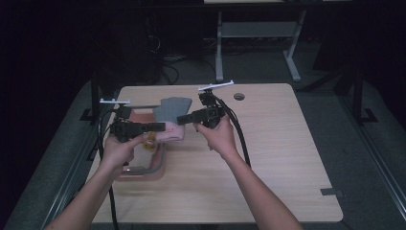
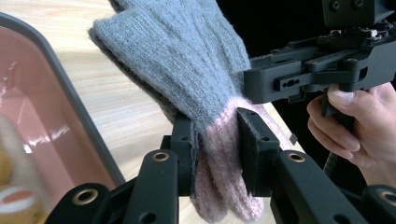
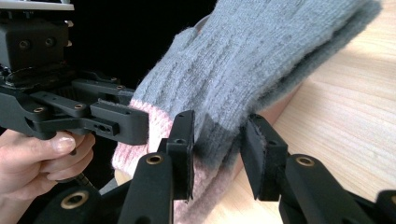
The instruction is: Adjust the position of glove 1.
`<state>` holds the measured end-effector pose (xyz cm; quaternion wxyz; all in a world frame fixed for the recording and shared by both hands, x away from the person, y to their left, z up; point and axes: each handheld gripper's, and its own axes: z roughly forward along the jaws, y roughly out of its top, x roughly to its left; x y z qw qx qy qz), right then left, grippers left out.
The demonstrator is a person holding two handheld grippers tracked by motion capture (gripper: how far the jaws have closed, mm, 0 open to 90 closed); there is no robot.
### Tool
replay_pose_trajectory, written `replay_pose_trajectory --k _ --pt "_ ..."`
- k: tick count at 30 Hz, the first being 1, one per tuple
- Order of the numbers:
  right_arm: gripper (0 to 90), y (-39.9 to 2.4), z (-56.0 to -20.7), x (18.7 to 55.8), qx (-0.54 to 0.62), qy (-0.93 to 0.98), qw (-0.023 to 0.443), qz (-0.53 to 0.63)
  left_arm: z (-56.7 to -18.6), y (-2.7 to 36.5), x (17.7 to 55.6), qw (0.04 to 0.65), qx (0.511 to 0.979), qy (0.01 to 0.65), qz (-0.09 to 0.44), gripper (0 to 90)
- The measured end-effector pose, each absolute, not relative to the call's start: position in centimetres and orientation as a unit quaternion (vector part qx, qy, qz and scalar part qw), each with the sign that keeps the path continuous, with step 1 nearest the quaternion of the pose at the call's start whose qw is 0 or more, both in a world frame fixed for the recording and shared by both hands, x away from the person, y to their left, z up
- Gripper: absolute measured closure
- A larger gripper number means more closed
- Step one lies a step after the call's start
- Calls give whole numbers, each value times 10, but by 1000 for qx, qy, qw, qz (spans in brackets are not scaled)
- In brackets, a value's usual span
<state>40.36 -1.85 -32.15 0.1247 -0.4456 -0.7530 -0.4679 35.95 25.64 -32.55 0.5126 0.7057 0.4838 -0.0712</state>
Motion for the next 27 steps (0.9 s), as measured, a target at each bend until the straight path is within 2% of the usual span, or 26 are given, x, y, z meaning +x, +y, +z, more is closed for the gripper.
replay_pose_trajectory --k 16,27 --pt "646 -6 -324 407 -438 -756 131 -468 -330 285 356 508 695 505 -59 703" --pt "646 1 -328 409 -436 -763 131 -459 -342 321 354 503 679 533 -45 706"
